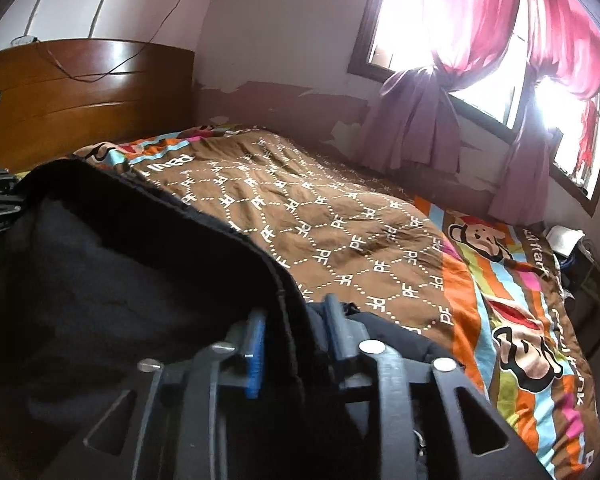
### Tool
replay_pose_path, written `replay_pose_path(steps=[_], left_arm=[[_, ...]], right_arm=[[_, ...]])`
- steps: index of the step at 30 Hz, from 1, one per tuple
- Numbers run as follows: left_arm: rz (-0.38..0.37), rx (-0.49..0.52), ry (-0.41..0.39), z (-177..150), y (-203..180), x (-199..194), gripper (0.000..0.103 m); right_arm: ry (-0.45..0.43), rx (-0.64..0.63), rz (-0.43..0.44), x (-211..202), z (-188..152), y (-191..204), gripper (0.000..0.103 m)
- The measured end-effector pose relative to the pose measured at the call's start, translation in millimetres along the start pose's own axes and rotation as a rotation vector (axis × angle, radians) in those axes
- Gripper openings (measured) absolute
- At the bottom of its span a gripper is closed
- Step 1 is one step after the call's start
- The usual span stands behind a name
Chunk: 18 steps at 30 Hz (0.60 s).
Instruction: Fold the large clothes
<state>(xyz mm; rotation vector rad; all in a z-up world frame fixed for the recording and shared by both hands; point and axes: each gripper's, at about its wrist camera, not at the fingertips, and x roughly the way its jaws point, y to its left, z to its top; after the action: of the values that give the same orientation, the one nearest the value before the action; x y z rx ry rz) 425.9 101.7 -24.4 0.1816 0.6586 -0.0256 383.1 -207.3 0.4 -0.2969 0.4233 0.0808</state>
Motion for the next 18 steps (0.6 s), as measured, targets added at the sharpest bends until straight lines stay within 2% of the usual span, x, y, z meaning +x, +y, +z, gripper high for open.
replay_pose_path(steps=[2, 4, 6, 8, 10, 11, 12, 14, 18], left_arm=[[-0.027, -0.012, 0.012, 1, 5, -1, 0.019], [-0.046, -0.023, 0.023, 2, 8, -1, 0.021], [-0.056, -0.032, 0.037, 5, 9, -5, 0.029], [-0.061, -0.040, 0.034, 7, 12, -10, 0.031], [-0.059, -0.051, 0.015, 10, 12, -18, 0.052], [-0.047, -0.064, -0.012, 11, 14, -24, 0.082], [-0.026, -0.085, -0.063, 12, 16, -34, 0.095], [-0.015, -0.100, -0.152, 15, 18, -52, 0.096], [-0.015, -0.075, -0.165, 13, 14, -66, 0.096]], right_arm=[[-0.031, 0.018, -0.032, -6, 2, -6, 0.069], [-0.065, 0.057, -0.035, -15, 8, -18, 0.072], [-0.102, 0.080, -0.042, -25, 13, -28, 0.085], [-0.142, 0.099, -0.058, -38, 19, -36, 0.089], [-0.159, 0.111, -0.065, -47, 23, -43, 0.091], [-0.164, 0.117, -0.065, -51, 24, -45, 0.094], [-0.170, 0.129, -0.056, -57, 24, -48, 0.099], [-0.167, 0.156, -0.032, -67, 21, -52, 0.103], [-0.120, 0.224, 0.050, -80, 5, -55, 0.103]])
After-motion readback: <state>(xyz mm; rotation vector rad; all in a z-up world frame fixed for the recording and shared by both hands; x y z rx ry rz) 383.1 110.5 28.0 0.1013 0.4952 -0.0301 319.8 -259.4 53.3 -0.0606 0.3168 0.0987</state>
